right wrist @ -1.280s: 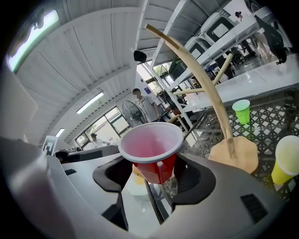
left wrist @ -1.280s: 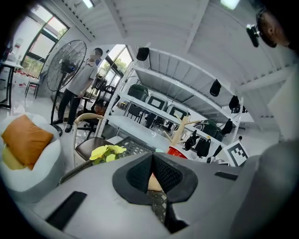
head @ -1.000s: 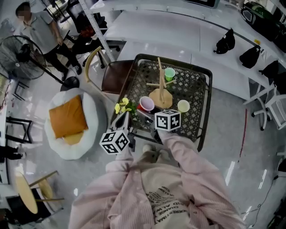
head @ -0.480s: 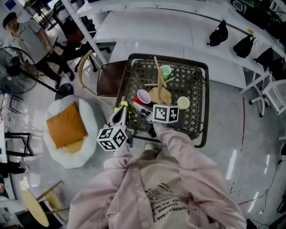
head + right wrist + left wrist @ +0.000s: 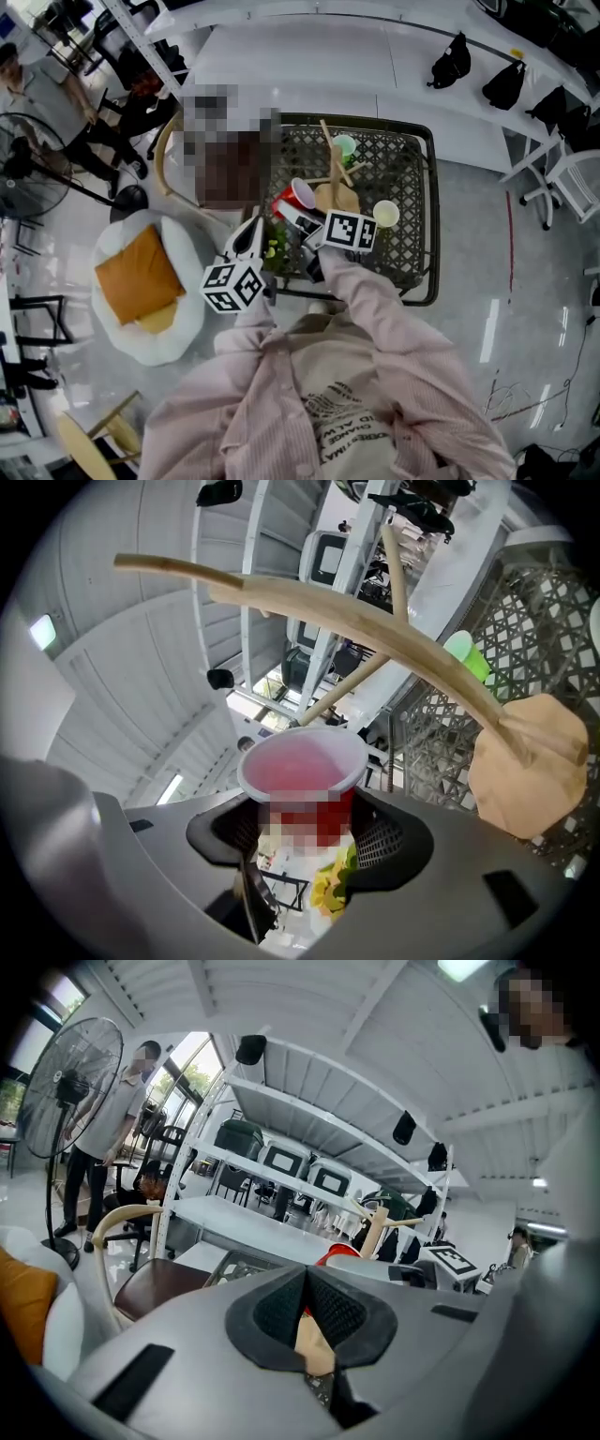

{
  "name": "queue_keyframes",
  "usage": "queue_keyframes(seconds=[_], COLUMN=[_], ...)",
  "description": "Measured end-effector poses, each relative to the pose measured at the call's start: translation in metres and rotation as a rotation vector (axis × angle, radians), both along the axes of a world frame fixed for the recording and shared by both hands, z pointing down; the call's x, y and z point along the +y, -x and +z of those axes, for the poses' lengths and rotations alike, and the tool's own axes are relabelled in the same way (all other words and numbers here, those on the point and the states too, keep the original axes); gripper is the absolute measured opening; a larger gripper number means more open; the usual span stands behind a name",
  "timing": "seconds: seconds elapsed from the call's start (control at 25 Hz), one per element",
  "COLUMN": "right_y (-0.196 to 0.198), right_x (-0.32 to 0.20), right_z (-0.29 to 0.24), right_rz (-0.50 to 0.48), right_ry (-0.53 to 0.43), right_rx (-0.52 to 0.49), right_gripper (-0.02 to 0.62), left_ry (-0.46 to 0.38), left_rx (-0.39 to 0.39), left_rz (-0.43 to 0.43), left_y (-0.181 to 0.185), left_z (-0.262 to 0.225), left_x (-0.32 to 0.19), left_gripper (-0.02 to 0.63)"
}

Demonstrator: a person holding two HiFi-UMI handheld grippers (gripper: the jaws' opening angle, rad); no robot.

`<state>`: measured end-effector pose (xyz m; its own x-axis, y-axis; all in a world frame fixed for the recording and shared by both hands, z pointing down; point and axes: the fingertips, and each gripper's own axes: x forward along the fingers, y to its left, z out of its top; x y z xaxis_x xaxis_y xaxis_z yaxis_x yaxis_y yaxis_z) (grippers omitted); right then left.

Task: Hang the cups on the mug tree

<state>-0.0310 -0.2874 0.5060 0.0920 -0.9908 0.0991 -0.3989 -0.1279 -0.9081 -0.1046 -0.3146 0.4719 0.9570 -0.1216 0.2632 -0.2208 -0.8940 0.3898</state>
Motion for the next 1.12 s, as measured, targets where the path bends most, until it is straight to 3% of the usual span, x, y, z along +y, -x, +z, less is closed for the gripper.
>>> queue_keyframes(seconds=[0.32,0.64,1.12], right_y=[-0.011,-0.021,-0.033], right_x=[-0.001,0.008,0.019], right_z=[-0.003,-0.006,-0.003], right_rz=[0.083,0.162,0.197], right_ry=[-0.066,-0.159,-0.233], right_rx=[-0.075,-0.222,-0.405], right_gripper=[0.273,0.273,0.273], left_ry=[-0.014,-0.018,-0.016], left_rx=[0.012,0.022,0.016], left_rz=[0.049,0.083,0.039], left_y=[-0.01,-0.017,-0.025], left_z=[-0.003,-0.009,-0.014], left_x=[-0.006,0.001,0.01], left_gripper=[-0.002,-0.002,-0.002])
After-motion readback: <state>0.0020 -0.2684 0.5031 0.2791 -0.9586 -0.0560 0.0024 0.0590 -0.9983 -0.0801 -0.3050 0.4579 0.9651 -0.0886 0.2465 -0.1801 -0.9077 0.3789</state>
